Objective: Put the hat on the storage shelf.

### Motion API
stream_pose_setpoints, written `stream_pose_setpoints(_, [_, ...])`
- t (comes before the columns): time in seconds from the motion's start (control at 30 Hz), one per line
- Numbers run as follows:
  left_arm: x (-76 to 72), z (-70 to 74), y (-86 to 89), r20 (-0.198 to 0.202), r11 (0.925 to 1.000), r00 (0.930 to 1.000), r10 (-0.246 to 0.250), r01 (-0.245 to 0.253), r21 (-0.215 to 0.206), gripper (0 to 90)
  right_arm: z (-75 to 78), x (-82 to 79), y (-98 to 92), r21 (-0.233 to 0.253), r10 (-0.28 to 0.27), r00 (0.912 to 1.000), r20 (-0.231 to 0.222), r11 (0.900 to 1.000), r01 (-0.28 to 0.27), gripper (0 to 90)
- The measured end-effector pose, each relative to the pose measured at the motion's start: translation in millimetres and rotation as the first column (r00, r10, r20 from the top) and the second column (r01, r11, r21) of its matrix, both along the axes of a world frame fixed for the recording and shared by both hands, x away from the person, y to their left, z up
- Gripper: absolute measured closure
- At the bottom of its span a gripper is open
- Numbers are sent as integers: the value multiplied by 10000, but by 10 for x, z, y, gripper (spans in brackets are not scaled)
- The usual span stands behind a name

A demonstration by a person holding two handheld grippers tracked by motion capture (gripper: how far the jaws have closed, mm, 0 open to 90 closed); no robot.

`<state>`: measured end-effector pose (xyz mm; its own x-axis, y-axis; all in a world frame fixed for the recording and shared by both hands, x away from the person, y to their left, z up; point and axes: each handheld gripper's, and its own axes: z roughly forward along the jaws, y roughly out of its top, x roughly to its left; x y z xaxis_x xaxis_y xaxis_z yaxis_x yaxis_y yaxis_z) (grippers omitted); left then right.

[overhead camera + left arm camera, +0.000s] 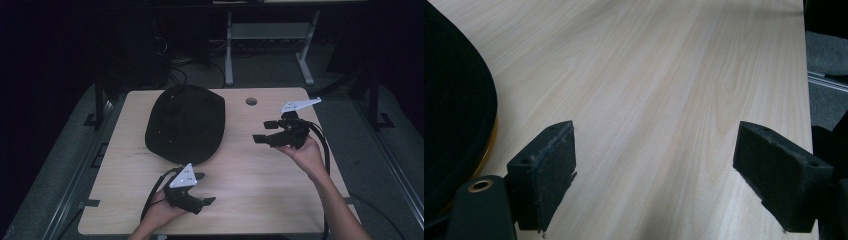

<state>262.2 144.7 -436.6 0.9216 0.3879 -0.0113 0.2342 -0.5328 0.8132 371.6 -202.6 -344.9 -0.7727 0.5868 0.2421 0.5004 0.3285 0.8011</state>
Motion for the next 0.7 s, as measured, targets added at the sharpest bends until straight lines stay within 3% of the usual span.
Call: stream_pose_setpoints(0.7, [11,3,44,-22,9997,9997,234,-235,-107,167,-282,-246,-275,25,-231,9989,-410,9997,232,205])
